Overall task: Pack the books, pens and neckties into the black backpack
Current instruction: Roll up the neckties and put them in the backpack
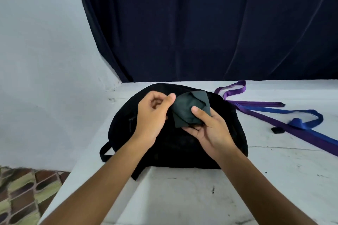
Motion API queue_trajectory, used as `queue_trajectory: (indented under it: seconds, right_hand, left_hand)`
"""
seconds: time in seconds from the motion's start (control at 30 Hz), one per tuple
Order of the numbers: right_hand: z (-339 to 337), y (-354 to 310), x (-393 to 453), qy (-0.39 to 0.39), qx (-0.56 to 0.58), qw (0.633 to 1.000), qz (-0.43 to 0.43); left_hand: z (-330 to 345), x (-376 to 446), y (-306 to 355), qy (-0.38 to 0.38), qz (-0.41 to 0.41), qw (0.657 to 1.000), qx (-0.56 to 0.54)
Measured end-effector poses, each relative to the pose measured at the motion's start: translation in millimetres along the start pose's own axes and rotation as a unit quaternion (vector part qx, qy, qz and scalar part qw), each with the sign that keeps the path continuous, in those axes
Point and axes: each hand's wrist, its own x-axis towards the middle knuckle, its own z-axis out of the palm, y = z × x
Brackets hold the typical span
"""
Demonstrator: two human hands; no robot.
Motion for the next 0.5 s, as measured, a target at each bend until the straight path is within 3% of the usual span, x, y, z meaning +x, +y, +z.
queue_trajectory:
  seconds: [0.1,0.23,0.33,0.5]
  right_hand:
    - [2.8,5.9,-3.5,0.0,-0.039,0.999,0.033]
    - [1.1,7.0,-11.8,-0.039,-0.135,0.986,0.093]
    - [2.6,11.0,-13.9,-0.029,-0.183,0.974,0.128]
    - [17.3,25.7,-16.0,-0.005,-0.215,0.966,0.146]
  left_hand:
    - [-42.3,18.7,-10.1,0.021,0.179,0.971,0.158]
    - [-78.5,44.2,-37.6,-0.077,0.344,0.863,0.362]
    - [-77.1,59.7,-49.3,-0.131,0.394,0.804,0.427]
    - [-50.3,91.7,-39.5,-0.219,0.409,0.76,0.455]
